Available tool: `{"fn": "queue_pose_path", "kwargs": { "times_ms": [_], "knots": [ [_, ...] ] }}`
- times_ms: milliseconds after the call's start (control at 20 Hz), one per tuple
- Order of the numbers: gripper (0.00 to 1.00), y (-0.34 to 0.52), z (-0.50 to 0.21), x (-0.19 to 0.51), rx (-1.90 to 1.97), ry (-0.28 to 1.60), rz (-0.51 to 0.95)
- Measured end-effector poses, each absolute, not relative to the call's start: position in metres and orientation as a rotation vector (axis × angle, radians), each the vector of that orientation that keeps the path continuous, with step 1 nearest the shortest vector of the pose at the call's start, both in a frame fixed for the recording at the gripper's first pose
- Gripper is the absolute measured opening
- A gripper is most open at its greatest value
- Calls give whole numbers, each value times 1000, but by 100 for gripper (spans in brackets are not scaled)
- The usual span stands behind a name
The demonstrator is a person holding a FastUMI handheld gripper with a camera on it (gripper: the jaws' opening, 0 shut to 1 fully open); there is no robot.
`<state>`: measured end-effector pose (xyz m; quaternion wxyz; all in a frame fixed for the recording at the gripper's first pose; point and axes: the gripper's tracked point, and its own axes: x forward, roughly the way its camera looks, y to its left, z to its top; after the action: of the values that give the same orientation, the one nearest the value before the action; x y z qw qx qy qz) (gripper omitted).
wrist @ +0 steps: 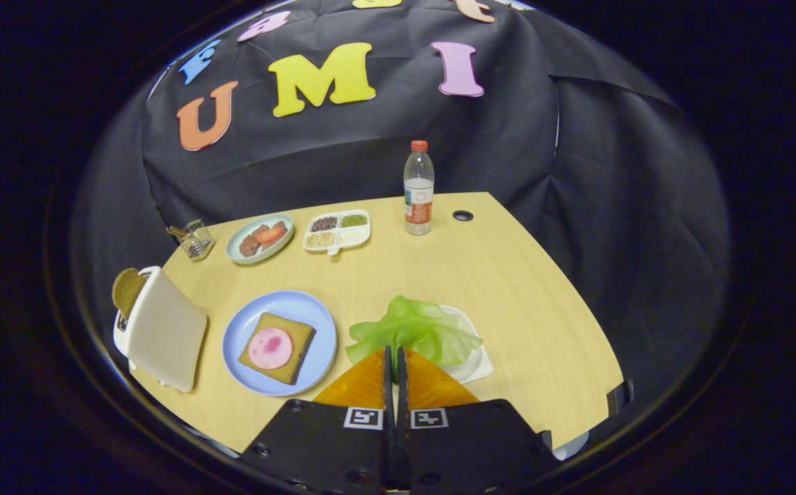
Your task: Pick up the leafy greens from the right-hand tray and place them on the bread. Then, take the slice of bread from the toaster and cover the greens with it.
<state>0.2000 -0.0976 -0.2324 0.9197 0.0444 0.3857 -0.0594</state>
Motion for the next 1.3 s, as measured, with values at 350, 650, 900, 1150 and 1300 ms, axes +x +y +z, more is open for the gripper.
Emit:
{"fn": "queue_pose_path", "kwargs": {
  "times_ms": [350, 650, 900, 1150, 1300],
  "knots": [
    [0, -18, -233, 212, 40, 775, -59],
    [0, 55, -262, 230, 14, 796, 15],
    [0, 91, -306, 236, -8, 862, 50],
    [0, 91, -332, 232, -4, 909, 31],
    [2, 90, -343, 225, -6, 934, 32]
  ]
}}
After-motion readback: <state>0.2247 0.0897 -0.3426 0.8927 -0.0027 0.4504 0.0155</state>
